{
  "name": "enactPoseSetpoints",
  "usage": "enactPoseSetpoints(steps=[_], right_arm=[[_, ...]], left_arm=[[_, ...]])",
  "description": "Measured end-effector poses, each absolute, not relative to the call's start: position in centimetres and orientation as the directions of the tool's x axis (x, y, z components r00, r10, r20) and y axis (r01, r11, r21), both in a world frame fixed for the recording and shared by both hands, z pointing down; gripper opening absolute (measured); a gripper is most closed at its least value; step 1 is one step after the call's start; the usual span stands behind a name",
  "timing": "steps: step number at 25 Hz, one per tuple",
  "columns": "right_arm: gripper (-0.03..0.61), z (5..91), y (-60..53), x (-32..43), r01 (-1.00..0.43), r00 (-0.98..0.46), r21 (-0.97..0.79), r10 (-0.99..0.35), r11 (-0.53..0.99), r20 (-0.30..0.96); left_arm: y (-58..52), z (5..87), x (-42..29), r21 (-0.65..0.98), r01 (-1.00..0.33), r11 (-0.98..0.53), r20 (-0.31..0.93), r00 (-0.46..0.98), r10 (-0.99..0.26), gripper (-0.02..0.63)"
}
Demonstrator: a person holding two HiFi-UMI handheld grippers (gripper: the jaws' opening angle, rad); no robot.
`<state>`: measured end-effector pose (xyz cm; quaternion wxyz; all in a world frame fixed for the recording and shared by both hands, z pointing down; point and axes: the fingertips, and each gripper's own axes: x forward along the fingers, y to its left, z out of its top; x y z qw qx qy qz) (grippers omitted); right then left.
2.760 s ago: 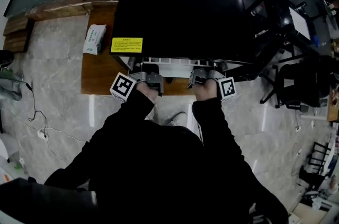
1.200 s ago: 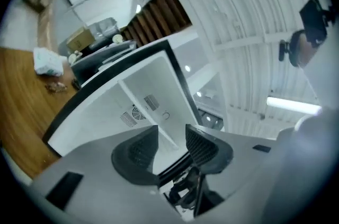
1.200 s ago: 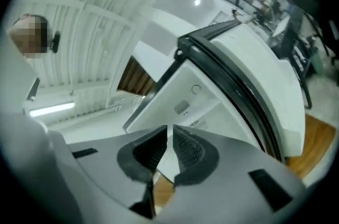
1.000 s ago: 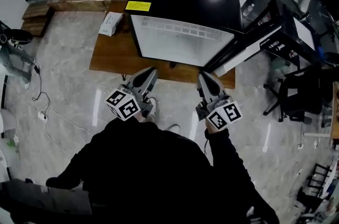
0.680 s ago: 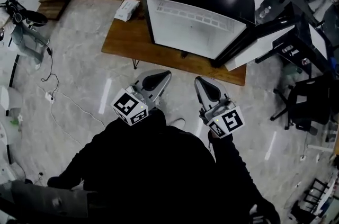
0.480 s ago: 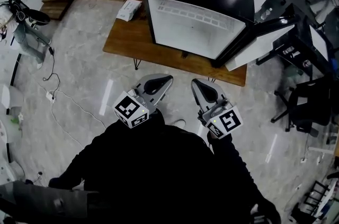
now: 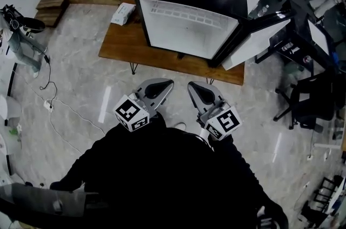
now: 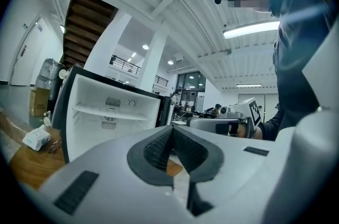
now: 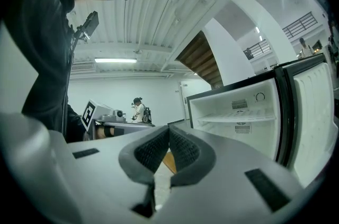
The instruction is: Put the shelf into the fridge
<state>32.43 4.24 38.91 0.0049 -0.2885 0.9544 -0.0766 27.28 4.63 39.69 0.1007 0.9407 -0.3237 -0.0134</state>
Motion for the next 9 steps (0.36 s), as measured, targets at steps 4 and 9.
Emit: enactPoseSetpoints(steps=[4,9], right_arm=[[0.006,38.87,4.27,32.98,-0.56,-0.827,-0.146,-0.561,0.815,0.037],[0.006,38.71,4.68,33.33,-0.566,-0.823,-0.146,-0.567,0.812,0.035]], left_arm=[[4.6,39.52,27.92,0.196,-0.596,-0.779,0.033,0.798,-0.602,0.006],[4.69,39.4,27.87,0.225,-0.6,-0.768,0.024,0.791,-0.611,0.006]])
